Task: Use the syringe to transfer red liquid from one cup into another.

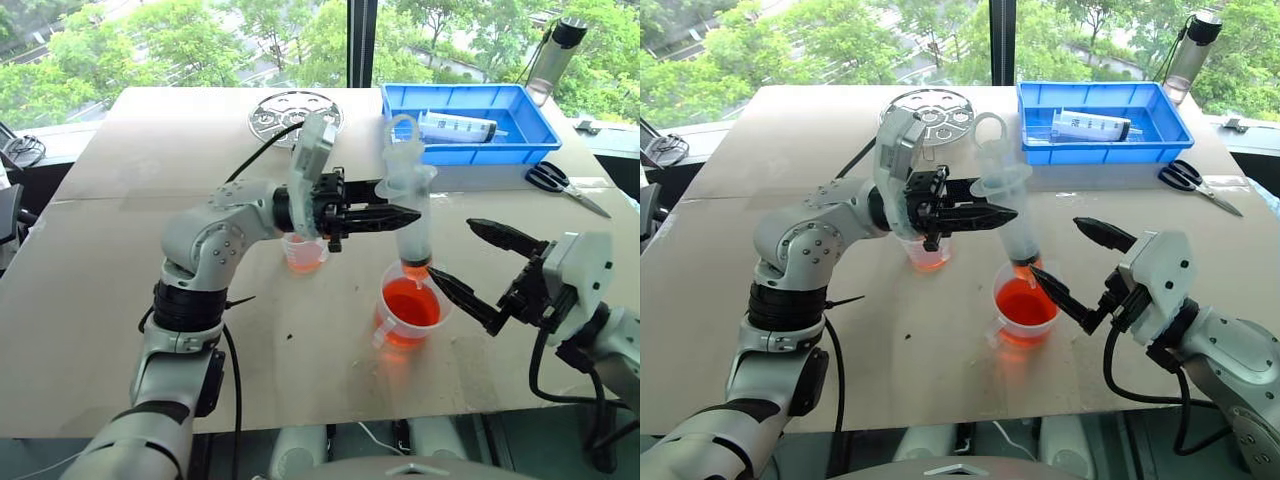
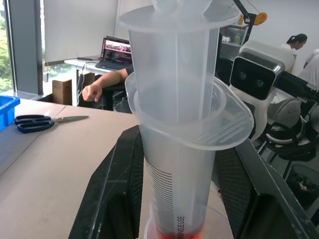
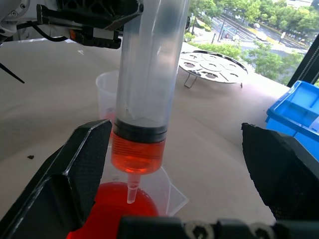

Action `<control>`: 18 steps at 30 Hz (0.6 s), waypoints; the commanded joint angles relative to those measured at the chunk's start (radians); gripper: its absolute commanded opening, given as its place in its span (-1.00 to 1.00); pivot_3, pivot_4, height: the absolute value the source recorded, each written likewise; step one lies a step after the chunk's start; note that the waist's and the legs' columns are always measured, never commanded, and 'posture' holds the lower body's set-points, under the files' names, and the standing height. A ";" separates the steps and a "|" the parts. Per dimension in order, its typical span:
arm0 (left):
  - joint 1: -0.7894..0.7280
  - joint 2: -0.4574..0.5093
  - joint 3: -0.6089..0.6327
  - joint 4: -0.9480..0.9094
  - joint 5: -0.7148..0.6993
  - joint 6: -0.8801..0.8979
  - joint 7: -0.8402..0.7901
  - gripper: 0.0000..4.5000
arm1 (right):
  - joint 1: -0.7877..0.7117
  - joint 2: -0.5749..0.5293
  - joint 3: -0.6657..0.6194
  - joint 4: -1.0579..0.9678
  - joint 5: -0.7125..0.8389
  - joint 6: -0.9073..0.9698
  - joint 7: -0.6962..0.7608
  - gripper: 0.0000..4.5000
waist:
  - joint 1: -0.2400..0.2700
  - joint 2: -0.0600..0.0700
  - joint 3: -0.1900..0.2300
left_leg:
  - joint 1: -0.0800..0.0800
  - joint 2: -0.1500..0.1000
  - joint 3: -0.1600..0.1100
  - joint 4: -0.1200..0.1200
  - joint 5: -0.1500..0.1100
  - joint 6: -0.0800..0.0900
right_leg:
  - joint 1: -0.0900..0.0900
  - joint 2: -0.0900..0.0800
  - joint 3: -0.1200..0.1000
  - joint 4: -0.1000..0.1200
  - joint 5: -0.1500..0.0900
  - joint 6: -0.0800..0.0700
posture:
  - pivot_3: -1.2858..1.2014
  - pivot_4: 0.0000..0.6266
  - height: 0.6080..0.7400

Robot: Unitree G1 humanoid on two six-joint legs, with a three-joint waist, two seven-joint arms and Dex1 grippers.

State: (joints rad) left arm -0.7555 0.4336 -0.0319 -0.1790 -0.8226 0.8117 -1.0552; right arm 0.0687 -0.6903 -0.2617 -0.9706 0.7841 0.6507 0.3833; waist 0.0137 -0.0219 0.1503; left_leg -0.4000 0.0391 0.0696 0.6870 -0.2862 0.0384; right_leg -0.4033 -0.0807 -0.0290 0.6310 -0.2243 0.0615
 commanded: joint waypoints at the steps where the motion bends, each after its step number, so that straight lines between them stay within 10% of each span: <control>1: -0.027 -0.006 0.041 -0.017 -0.043 0.017 0.029 -0.26 | -0.033 -0.010 -0.007 -0.007 -0.039 -0.012 -0.031 1.00 | 0.000 0.000 0.000 | 0.000 0.000 0.000 0.000 0.000 0.000 | 0.000 0.000 0.000 0.000 0.000 0.000 | 0.03 -0.52 1.00; 18: -0.004 -0.012 0.039 -0.052 -0.066 0.015 0.064 -0.26 | -0.133 -0.015 0.101 0.097 -0.149 -0.023 0.009 1.00 | 0.000 0.000 0.000 | 0.000 0.000 0.000 0.000 0.001 -0.002 | 0.000 0.000 0.000 -0.001 0.000 0.000 | 0.03 -0.52 1.00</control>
State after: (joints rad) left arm -0.7474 0.4260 -0.0073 -0.1877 -0.8662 0.8417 -0.9861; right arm -0.0553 -0.7066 -0.1713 -0.8575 0.6458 0.6486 0.3835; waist 0.0136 -0.0219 0.1504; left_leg -0.4003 0.0391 0.0698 0.6865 -0.2853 0.0368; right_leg -0.4034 -0.0806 -0.0291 0.6303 -0.2242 0.0615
